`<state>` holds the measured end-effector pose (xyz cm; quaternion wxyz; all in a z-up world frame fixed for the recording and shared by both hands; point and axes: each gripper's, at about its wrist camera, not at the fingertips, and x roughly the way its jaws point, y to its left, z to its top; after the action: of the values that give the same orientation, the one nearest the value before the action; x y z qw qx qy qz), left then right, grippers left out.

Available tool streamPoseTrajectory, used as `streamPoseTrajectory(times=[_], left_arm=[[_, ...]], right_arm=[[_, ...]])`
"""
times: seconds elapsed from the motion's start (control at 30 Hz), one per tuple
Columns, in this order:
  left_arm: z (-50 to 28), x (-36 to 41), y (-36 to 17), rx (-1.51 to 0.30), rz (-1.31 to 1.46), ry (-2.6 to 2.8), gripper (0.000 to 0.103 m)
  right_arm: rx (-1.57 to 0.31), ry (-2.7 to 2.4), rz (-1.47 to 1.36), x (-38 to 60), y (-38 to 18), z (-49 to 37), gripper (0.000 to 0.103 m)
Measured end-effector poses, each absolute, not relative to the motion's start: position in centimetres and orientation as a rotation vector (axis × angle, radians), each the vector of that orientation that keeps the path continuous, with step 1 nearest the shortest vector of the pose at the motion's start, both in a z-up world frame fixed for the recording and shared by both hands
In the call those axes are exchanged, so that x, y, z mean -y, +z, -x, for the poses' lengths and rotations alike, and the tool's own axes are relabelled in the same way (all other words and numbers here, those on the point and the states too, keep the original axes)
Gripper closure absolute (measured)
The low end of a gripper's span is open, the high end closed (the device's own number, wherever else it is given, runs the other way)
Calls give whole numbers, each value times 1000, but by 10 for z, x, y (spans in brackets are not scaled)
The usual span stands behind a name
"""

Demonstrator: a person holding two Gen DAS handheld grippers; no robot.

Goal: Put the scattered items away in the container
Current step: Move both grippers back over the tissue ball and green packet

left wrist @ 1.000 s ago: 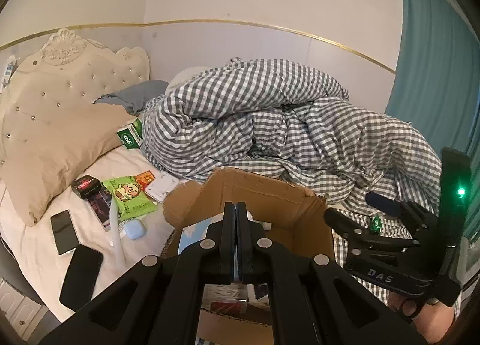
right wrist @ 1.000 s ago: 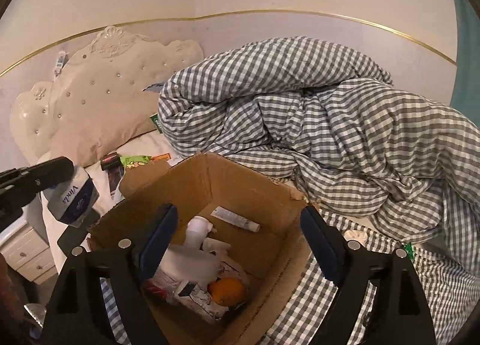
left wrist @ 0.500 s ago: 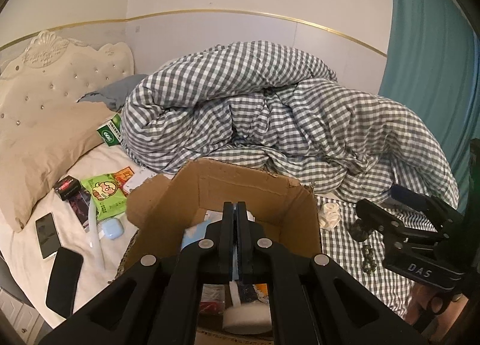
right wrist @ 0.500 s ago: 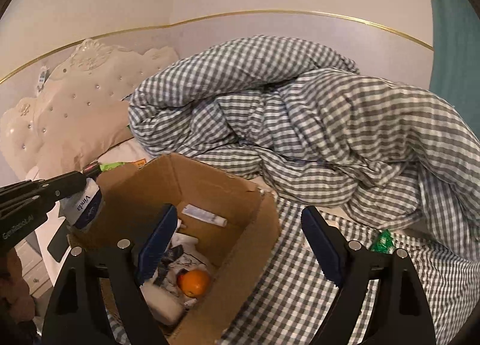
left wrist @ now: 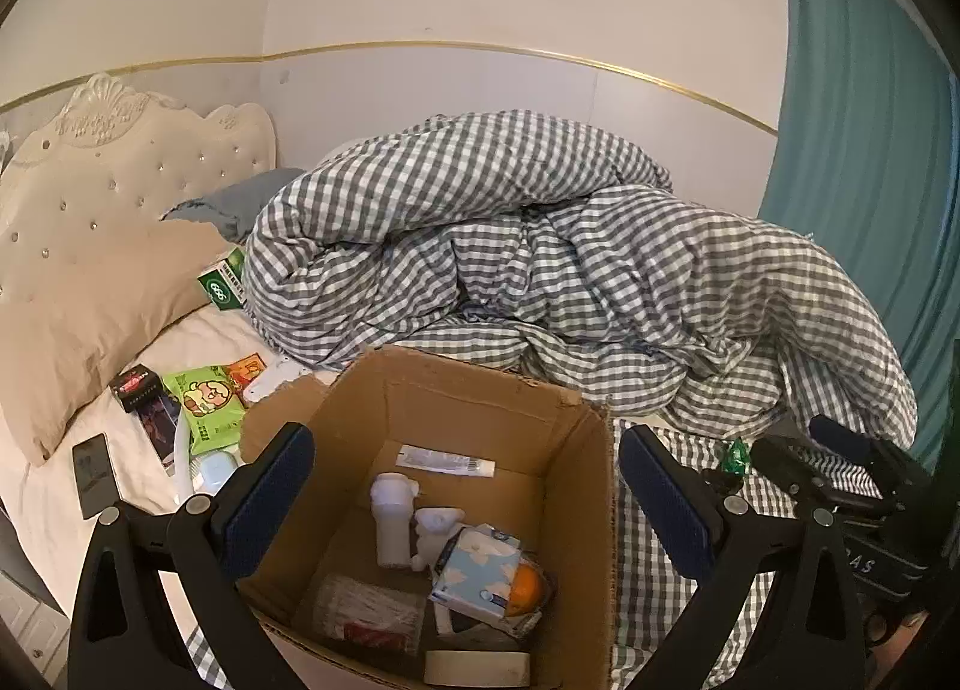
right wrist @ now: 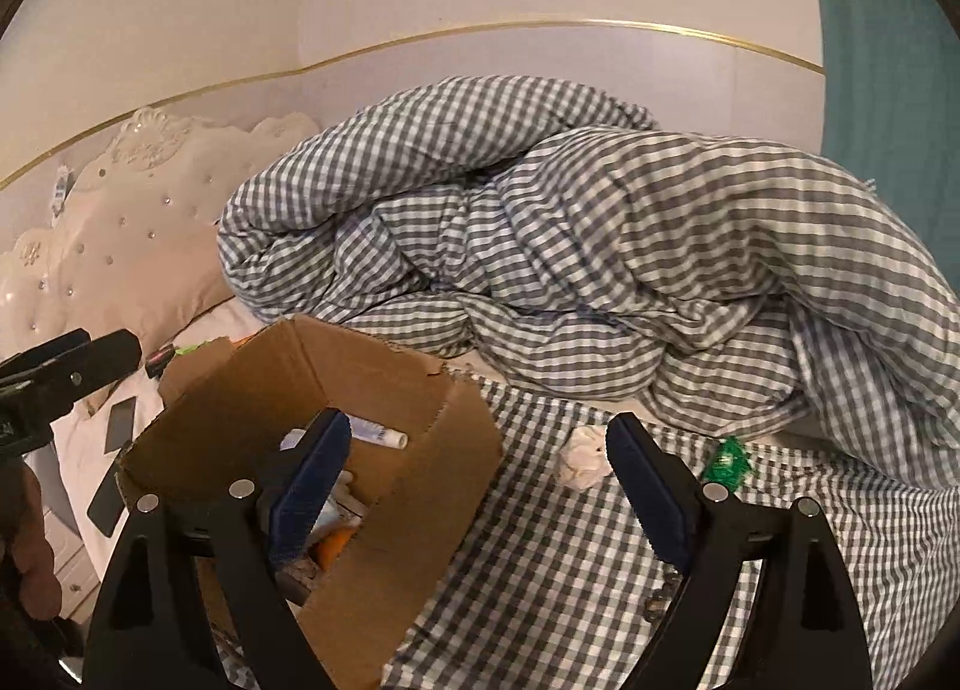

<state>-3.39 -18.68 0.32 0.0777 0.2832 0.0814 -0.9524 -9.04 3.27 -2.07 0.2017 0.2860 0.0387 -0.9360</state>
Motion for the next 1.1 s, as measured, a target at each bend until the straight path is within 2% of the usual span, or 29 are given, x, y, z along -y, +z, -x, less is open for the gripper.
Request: streamPoseTrajectory(times=[0.13,0.3,0.57,0.77,1.1], left_arm=[[35,168,4,-209,-857,-2860,0],[46,135,0,-153,-900,-2859,0],[58,83,-1,-145,-920,-2912,0],[75,40,-13,-126,-975,-2944,0],[104,-36,-48,-7,-1065,-3009,0]], right_arm=[[-84,-2665,-791,-58,-17,87,13],[-49,-2738,-785,-99,-15,83,5],[38,-2858,-809,-178,-15,85,0],[55,-2910,-834,-225,-19,85,0],[154,-2949,-958,-294,-57,94,0]])
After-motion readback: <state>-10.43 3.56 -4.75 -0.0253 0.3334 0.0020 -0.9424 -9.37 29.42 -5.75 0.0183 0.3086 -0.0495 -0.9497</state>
